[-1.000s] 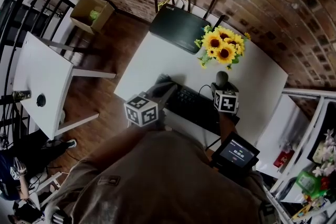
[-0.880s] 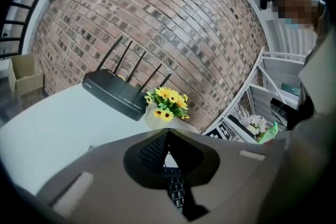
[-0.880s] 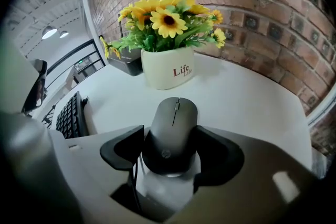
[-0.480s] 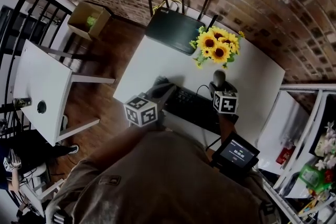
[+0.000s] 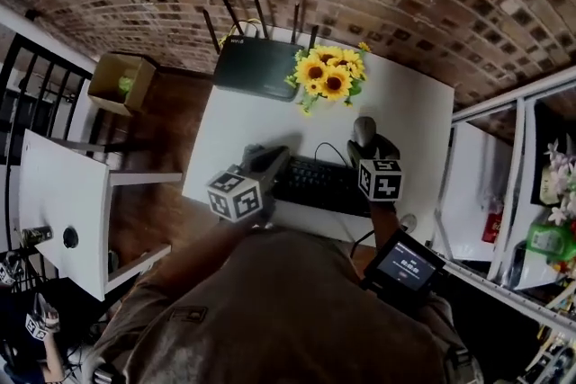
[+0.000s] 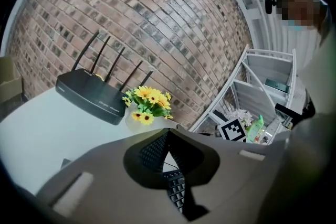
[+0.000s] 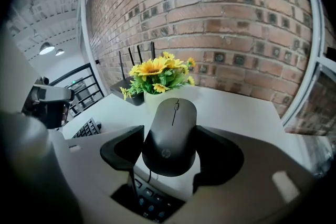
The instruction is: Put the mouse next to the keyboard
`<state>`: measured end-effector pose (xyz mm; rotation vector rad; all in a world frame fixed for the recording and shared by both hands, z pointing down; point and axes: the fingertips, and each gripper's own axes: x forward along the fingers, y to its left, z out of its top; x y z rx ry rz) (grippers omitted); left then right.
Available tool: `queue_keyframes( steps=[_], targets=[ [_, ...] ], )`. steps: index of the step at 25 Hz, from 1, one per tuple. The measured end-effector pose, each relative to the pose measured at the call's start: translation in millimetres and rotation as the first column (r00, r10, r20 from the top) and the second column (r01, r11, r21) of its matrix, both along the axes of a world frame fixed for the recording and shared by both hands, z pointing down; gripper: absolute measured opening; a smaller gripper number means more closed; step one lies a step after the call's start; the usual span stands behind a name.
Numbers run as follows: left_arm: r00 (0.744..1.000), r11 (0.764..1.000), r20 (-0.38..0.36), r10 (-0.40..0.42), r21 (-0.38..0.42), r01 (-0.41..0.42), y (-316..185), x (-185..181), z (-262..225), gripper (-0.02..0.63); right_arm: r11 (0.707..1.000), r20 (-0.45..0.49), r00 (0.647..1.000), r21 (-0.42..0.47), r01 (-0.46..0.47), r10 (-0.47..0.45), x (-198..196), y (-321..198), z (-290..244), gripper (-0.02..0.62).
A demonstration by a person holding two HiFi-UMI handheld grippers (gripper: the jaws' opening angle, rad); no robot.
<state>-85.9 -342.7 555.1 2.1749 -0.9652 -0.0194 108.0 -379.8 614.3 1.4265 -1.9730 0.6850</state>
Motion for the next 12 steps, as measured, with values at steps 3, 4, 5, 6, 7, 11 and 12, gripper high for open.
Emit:
queue_keyframes(
  steps=[3, 4, 5, 6, 7, 11, 12],
  targets=[
    [0.998, 0.998, -0.015, 0.064, 0.013, -0.064, 0, 13, -4, 0.000, 0.997, -0.009, 0.997, 0.031, -0.075, 0.075, 19, 20, -16, 0.318],
    [0.996, 0.996, -0.019, 0.086, 0.016, -0.086, 1, 18, -5, 0.000, 0.994, -0.012, 0.995, 0.039, -0.102, 0.102, 26, 28, -20, 0.318],
    [0.994, 0.994, -0.023, 0.110, 0.020, -0.110, 1, 23, -6, 0.000, 0.990, -0.015, 0.991, 0.048, -0.130, 0.130, 33, 36, -24, 0.318],
    [0.990, 0.990, -0.028, 0.138, 0.025, -0.137, 1, 29, -7, 0.000, 0.985, -0.018, 0.987, 0.056, -0.160, 0.162, 40, 44, -27, 0.318],
    [0.985, 0.986, -0.032, 0.168, 0.030, -0.167, 2, 36, -8, 0.000, 0.979, -0.019, 0.980, 0.063, -0.194, 0.196, 48, 53, -30, 0.318],
    [0.968, 0.969, -0.056, 0.245, 0.036, -0.243, 16, 60, -9, 0.000, 0.952, -0.036, 0.952, 0.058, -0.300, 0.303, 76, 96, -31, 0.318],
    [0.965, 0.966, -0.060, 0.257, 0.038, -0.255, 19, 64, -9, 0.000, 0.946, -0.041, 0.946, 0.055, -0.318, 0.321, 82, 106, -30, 0.318]
  ],
)
